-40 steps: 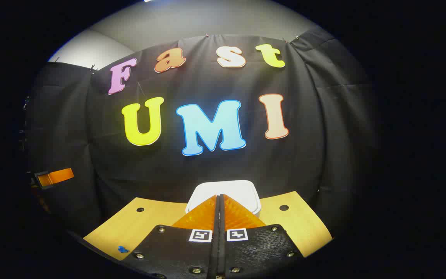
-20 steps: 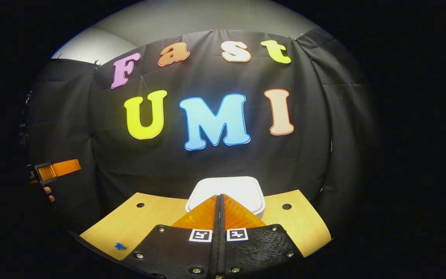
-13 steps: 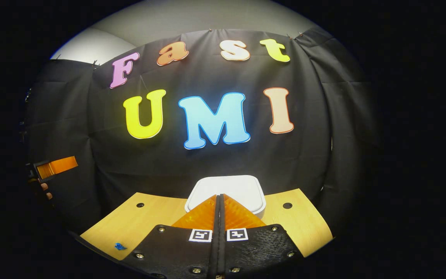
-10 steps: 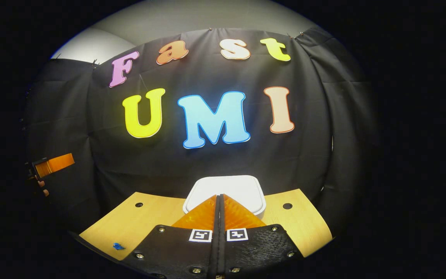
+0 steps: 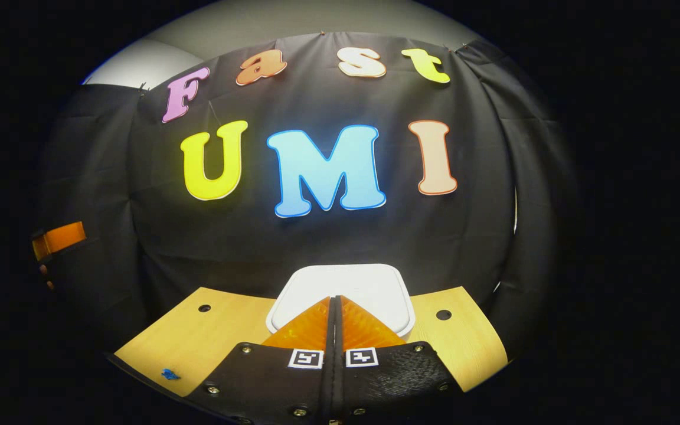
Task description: Press the lid of the desktop garbage bin to open it, pick up the crumpled paper on the desktop and throw it into the bin, then pick up the pop can on the desktop and drop it into the bin, and finally close the garbage bin lid.
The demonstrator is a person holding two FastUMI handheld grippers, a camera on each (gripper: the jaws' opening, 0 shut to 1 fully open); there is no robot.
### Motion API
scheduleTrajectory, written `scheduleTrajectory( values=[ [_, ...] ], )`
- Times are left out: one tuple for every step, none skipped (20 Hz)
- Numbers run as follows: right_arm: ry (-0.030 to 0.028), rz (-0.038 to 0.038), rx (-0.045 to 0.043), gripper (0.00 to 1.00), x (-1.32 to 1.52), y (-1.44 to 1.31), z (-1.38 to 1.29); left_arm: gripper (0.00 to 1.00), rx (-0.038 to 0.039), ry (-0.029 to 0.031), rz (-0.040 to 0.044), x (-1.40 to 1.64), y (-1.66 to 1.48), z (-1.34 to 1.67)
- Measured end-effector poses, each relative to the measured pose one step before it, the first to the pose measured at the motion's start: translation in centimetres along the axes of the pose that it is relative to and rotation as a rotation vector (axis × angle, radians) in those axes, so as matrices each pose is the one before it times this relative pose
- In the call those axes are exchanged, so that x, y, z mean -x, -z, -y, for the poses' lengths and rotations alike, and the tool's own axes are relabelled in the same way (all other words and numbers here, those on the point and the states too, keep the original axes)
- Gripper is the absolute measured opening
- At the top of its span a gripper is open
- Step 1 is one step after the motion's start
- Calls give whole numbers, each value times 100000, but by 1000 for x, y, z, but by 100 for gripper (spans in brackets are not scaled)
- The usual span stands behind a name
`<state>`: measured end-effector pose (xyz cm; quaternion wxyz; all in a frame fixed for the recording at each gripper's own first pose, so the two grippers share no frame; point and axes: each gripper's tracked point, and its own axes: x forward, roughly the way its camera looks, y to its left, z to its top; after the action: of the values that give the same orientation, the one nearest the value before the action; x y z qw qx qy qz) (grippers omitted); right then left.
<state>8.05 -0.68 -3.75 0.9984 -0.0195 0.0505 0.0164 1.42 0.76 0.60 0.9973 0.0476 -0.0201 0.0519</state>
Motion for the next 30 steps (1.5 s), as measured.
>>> scheduleTrajectory(
  values=[
    [-685,-1659,33,0,-631,486,-54,95,-858,-673,-476,41,147,-226],
    [-664,-1620,-91,0,-573,548,-151,93,-185,8,-337,87,18,-37],
    [406,-1618,82,0,-607,453,75,91,-336,257,-282,300,43,19],
    [216,-1312,-39,0,-500,336,117,94,-2049,-238,-19,200,160,185],
    [208,-1269,-313,0,-500,241,29,97,-4413,-943,-159,190,468,-44],
    [-211,-1051,-742,0,-473,341,-17,100,-5611,-1021,-209,304,432,122],
    [-415,-765,-668,0,-421,125,-130,100,-4916,545,-19,415,319,510],
    [-137,-715,-88,0,-337,198,-36,100,-3379,1059,664,462,56,721],
    [-36,-584,196,0,-299,147,-51,100,-1112,1610,838,389,-295,647],
    [131,-485,378,0,-192,173,50,100,658,2181,763,322,-272,763],
    [295,-366,470,0,-229,153,12,100,935,1353,817,165,-298,601],
    [251,-451,387,0,-30,201,0,100,526,668,701,75,-266,323],
    [70,-503,111,0,-55,112,26,100,200,595,371,-109,-145,343],
    [133,-240,-46,0,-2,177,84,100,108,918,201,-146,-223,434],
    [412,-88,-108,0,-11,-13,90,100,-85,872,19,-167,-25,250],
    [405,-242,-241,0,-107,237,139,100,-372,797,65,-116,-42,178],
    [520,-398,-461,0,-153,253,247,100,-415,368,171,-184,1,66],
    [-180,-837,-657,0,-105,368,141,96,-69,-32,300,-186,-73,-19],
    [463,2359,-638,0,94,-351,171,100,417,-443,143,-115,-74,-138],
    [125,180,213,0,-153,198,-92,100,867,-280,139,-19,-20,-51],
    [136,1471,262,0,113,-229,-24,100,1054,214,206,-42,-1,157],
    [-37,1028,240,0,-39,284,40,100,805,286,78,32,-28,201],
    [146,1412,-335,0,16,-98,109,100,531,176,25,35,-15,130],
    [121,765,-1070,0,-1,256,87,100,414,100,37,73,38,-2],
    [36,2080,-1223,0,8,-173,58,100,330,192,223,6,-98,66],
    [-86,1185,-1143,0,65,202,-93,100,342,331,320,-33,-89,87],
    [30,1476,-890,0,-22,-119,-30,100,247,187,538,164,-80,24],
    [-14,273,84,0,-25,138,-64,100,246,-43,970,182,-288,-32],
    [86,684,761,0,97,-108,-28,100,262,20,912,163,-262,-62],
    [-82,966,1824,0,-93,132,-27,100,-29,-215,366,61,-152,-21]
  ],
)
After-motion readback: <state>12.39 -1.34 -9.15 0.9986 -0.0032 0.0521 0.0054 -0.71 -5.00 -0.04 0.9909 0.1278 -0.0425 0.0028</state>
